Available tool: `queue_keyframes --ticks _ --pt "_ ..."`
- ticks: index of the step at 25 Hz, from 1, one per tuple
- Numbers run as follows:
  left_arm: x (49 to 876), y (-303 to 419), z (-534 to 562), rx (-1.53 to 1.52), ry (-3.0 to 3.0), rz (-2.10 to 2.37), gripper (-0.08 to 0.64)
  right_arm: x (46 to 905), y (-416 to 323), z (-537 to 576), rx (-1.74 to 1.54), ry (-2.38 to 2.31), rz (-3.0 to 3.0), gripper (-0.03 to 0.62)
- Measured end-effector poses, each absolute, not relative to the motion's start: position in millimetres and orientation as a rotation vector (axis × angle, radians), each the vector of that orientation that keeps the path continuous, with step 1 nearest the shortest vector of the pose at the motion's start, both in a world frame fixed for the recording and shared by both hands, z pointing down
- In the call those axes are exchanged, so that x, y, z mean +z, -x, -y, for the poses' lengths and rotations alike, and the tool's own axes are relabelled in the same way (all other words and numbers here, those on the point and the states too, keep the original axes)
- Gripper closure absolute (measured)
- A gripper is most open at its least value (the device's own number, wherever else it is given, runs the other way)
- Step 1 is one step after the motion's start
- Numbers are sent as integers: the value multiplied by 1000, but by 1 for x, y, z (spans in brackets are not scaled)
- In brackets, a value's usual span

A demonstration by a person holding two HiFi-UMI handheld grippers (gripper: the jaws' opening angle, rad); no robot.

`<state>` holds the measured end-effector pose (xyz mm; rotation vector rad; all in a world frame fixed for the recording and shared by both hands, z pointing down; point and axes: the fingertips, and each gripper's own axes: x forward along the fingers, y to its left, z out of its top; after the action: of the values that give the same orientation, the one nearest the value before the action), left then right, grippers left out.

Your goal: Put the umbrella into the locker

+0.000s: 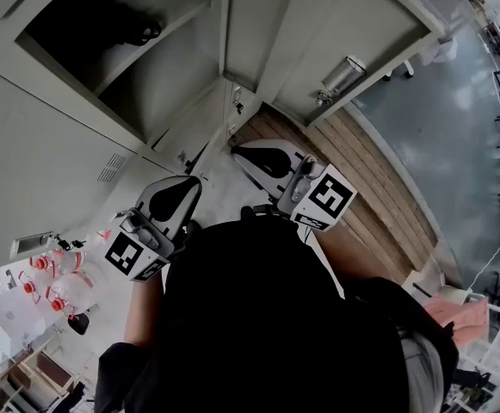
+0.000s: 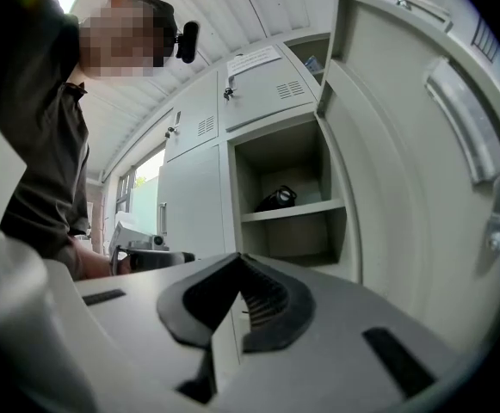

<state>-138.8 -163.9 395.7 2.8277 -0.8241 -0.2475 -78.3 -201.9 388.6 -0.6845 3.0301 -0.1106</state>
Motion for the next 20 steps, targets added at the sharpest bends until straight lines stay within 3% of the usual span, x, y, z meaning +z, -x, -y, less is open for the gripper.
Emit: queue_keyframes --ticks 20 --pt "426 131 160 -256 -2767 815 540 431 91 187 -216 600 -3081 581"
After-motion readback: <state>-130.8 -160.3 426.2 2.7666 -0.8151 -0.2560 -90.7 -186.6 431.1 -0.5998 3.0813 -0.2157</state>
